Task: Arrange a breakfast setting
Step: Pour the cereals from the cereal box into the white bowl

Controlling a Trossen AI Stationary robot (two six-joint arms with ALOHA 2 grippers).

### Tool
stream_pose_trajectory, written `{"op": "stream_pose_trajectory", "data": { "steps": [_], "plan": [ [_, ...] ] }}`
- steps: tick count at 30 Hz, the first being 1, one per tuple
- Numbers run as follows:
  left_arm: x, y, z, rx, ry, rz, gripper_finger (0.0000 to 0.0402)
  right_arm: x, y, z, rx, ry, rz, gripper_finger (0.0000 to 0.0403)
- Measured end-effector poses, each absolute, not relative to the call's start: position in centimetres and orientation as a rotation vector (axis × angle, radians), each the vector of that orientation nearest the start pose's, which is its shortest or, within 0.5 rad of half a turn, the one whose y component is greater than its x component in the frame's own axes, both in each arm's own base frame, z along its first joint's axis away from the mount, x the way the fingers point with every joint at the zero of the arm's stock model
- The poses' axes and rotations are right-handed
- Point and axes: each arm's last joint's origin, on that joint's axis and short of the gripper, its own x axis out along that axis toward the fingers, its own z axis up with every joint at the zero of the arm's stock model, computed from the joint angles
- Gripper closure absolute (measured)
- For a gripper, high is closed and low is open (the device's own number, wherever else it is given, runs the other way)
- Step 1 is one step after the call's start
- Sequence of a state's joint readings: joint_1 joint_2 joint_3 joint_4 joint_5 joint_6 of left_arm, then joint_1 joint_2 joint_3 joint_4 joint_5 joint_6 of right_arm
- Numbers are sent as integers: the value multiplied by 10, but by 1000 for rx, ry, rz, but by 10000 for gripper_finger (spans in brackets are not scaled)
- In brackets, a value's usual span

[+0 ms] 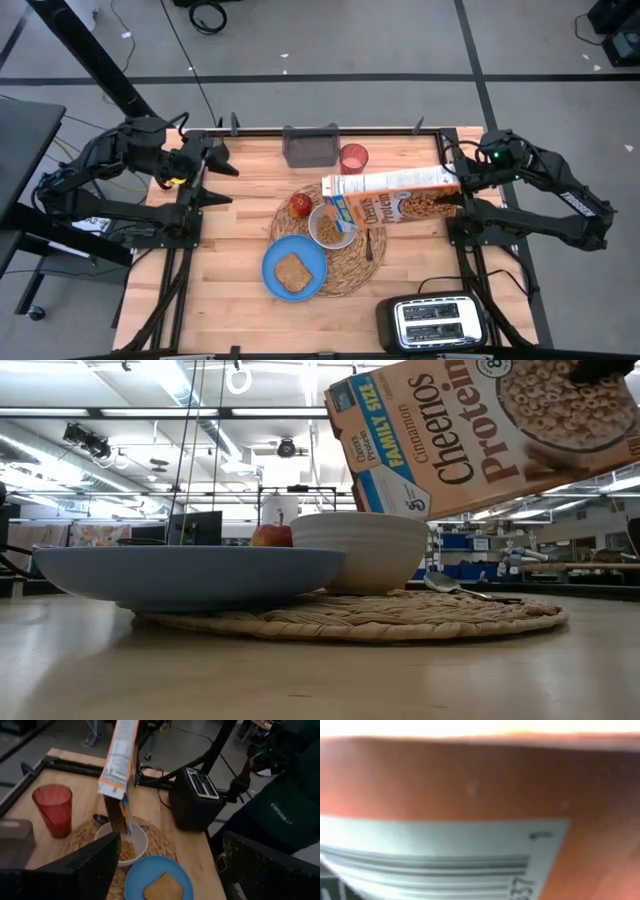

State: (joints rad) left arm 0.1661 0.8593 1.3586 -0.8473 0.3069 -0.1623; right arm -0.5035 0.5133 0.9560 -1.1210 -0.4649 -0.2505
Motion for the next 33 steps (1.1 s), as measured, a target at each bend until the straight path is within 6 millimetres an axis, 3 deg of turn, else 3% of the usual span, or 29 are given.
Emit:
{"op": "stream_pose_trajectory", "data": {
  "steps": [5, 21, 33],
  "plan": [
    [125, 12, 441, -301, 347, -102, 47, 59, -16, 337, 45, 595, 65, 166],
    [123, 14, 431, -196, 456, -27, 47, 60, -15, 355, -56, 637, 71, 166],
    [123, 14, 430, -196, 464, -27, 47, 71, -18, 354, -100, 668, 113, 167]
  ]
}}
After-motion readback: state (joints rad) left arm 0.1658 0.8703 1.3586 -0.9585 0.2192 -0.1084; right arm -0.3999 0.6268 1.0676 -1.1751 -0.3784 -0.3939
